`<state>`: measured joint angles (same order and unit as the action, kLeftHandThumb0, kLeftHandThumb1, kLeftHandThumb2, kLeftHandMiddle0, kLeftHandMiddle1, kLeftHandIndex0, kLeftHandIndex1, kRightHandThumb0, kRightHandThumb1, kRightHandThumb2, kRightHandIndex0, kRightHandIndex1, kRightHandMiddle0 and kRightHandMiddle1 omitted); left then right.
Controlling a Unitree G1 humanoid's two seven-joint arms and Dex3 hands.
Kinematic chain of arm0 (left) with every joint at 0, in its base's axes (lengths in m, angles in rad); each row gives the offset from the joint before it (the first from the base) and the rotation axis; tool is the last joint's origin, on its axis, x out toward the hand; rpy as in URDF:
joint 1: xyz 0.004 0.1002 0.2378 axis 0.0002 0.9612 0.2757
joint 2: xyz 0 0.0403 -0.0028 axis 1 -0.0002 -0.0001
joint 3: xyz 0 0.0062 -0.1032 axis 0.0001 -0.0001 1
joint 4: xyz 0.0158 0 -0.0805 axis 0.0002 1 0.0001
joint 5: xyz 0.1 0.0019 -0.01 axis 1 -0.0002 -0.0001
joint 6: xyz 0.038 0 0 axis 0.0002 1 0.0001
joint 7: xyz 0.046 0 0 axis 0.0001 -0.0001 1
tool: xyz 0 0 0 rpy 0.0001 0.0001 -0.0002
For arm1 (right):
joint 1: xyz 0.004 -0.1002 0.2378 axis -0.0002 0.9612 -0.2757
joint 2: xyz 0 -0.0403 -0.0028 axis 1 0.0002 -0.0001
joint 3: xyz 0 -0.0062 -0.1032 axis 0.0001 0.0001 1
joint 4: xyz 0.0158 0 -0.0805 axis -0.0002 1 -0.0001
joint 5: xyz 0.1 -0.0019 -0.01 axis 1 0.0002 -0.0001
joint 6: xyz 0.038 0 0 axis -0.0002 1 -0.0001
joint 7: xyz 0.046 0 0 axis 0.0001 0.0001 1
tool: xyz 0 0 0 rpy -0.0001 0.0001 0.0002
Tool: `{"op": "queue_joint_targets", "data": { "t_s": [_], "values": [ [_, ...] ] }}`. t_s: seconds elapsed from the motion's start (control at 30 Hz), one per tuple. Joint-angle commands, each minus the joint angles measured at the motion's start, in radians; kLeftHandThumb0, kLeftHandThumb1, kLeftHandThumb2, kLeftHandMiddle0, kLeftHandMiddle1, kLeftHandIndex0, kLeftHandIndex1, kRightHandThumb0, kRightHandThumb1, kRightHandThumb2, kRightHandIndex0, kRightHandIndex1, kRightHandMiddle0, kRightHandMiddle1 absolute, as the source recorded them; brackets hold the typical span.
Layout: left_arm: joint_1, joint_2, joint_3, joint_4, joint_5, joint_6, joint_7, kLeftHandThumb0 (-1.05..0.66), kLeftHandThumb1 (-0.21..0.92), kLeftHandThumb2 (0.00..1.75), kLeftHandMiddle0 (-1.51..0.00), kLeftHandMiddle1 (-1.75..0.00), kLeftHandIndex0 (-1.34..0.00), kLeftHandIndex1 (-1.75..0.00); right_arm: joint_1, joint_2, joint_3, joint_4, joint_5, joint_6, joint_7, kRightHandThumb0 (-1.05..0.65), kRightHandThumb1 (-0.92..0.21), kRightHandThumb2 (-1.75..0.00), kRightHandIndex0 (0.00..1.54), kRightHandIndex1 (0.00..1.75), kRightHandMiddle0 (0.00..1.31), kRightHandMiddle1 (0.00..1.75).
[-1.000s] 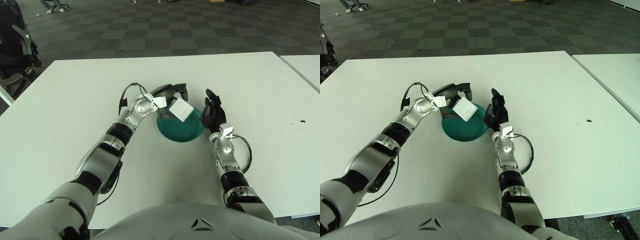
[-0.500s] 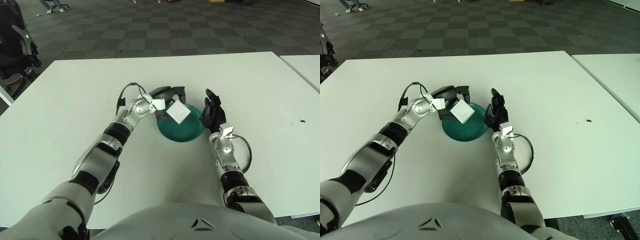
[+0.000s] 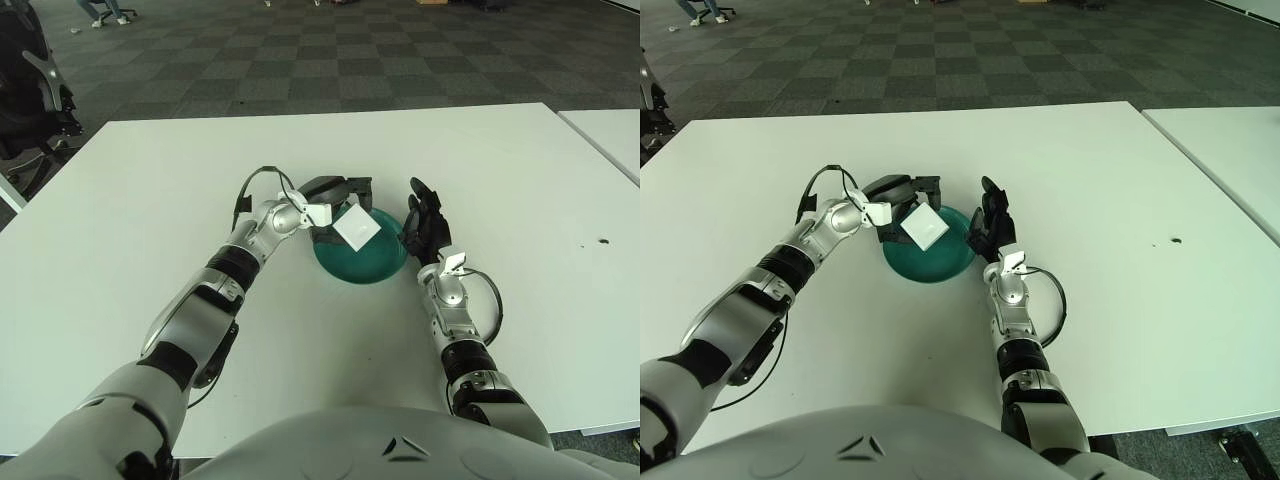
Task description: Put the charger into the plate.
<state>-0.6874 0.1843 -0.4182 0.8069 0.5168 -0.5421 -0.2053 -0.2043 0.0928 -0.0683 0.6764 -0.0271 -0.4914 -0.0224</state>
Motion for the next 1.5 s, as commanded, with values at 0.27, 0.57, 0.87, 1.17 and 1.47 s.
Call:
{"op": "queue_joint_targets", "data": {
  "t_s": [0.27, 0.57, 0.87, 1.17, 1.47],
  "values": [
    [-0.078, 0.096, -0.068, -0.053, 0.105, 0.012, -0.081, -0.89, 0.91, 0.53, -0.31, -0.72, -0.07, -1.08, 0.204, 0.062, 0.009, 0.203, 0.016, 0.067, -0.004, -0.78, -0.92, -0.99, 0.13, 0.00, 0.00, 0.36],
    [-0.084, 0.103, -0.081, -0.063, 0.158, 0.005, -0.029, -0.95, 0.92, 0.44, -0.31, -0.13, 0.00, -0.78, 0.205, 0.067, 0.018, 0.188, 0.007, 0.063, -0.012, -0.77, -0.92, -0.98, 0.12, 0.00, 0.00, 0.37],
    [-0.087, 0.112, -0.082, -0.075, 0.161, -0.005, -0.041, -0.94, 0.92, 0.38, -0.27, -0.05, 0.00, -0.67, 0.217, 0.074, 0.026, 0.173, 0.006, 0.037, -0.009, -0.77, -0.92, -0.97, 0.13, 0.01, 0.00, 0.40],
    [-0.093, 0.121, -0.091, -0.076, 0.145, -0.034, -0.074, -0.95, 0.92, 0.37, -0.25, -0.02, 0.00, -0.68, 0.220, 0.072, 0.029, 0.177, 0.000, 0.046, -0.007, -0.79, -0.92, -0.97, 0.15, 0.01, 0.00, 0.36],
    [-0.099, 0.119, -0.089, -0.068, 0.138, -0.041, -0.080, -0.96, 0.92, 0.37, -0.24, -0.01, 0.00, -0.73, 0.219, 0.063, 0.037, 0.187, -0.011, 0.051, 0.005, -0.79, -0.92, -0.98, 0.15, 0.01, 0.00, 0.32]
  ]
}}
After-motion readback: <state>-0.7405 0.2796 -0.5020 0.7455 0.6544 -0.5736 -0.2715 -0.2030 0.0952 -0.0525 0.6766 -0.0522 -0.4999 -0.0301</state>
